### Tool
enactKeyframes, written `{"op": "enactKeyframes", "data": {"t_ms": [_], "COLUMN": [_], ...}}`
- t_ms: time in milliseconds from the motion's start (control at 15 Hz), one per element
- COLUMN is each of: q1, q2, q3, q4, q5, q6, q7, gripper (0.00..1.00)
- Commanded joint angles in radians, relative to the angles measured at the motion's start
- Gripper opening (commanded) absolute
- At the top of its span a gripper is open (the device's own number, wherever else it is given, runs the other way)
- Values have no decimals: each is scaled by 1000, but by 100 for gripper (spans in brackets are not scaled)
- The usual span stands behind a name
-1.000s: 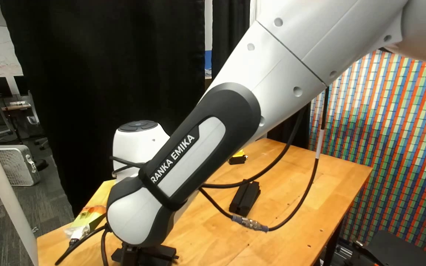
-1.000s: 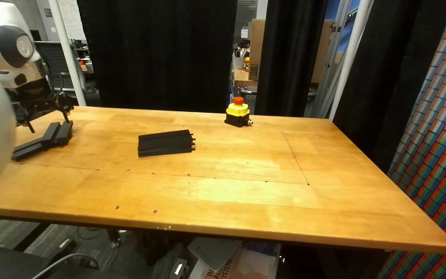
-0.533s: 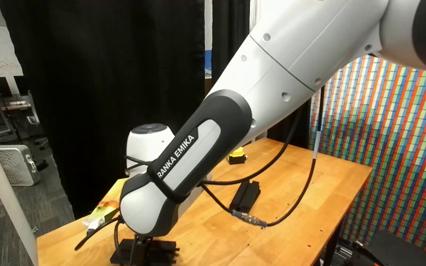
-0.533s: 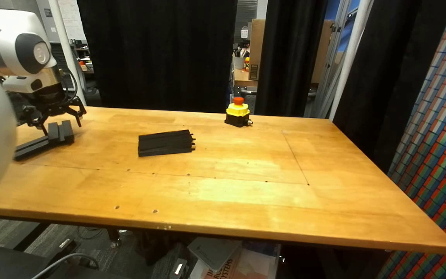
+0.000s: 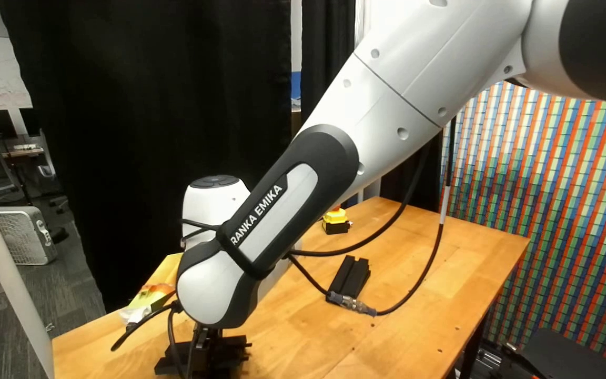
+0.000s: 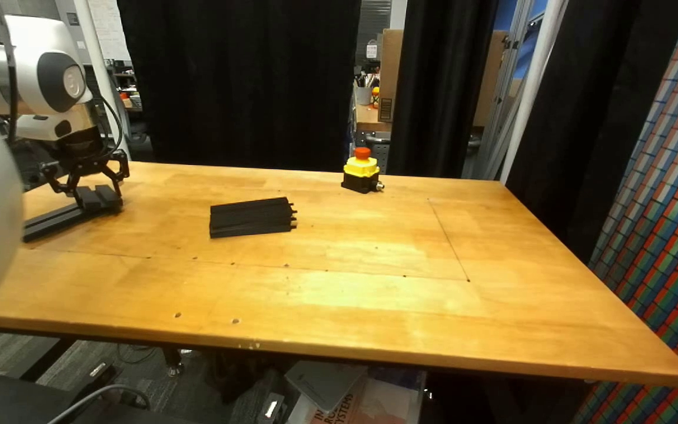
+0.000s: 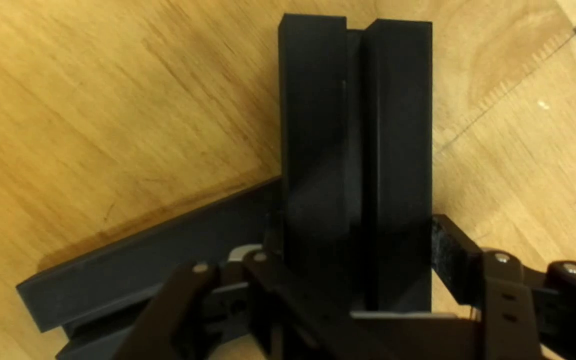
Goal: Stack the black pieces together
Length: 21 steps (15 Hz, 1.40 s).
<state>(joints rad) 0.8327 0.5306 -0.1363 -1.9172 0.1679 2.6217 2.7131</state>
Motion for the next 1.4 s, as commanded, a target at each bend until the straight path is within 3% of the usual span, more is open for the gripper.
{"op": "enactKeyframes", "data": {"t_ms": [0, 600, 1067, 1333], "q1": [-55, -173, -406, -525], "q2": [-8, -127, -285, -373], "q3": [60, 156, 264, 263], "q4": [11, -42, -161, -248], "q5": [-89, -259, -222, -210], "q6": [-14, -95, -169, -197], "q7": [12, -233, -698, -965], "gripper": [47, 47, 47, 47]}}
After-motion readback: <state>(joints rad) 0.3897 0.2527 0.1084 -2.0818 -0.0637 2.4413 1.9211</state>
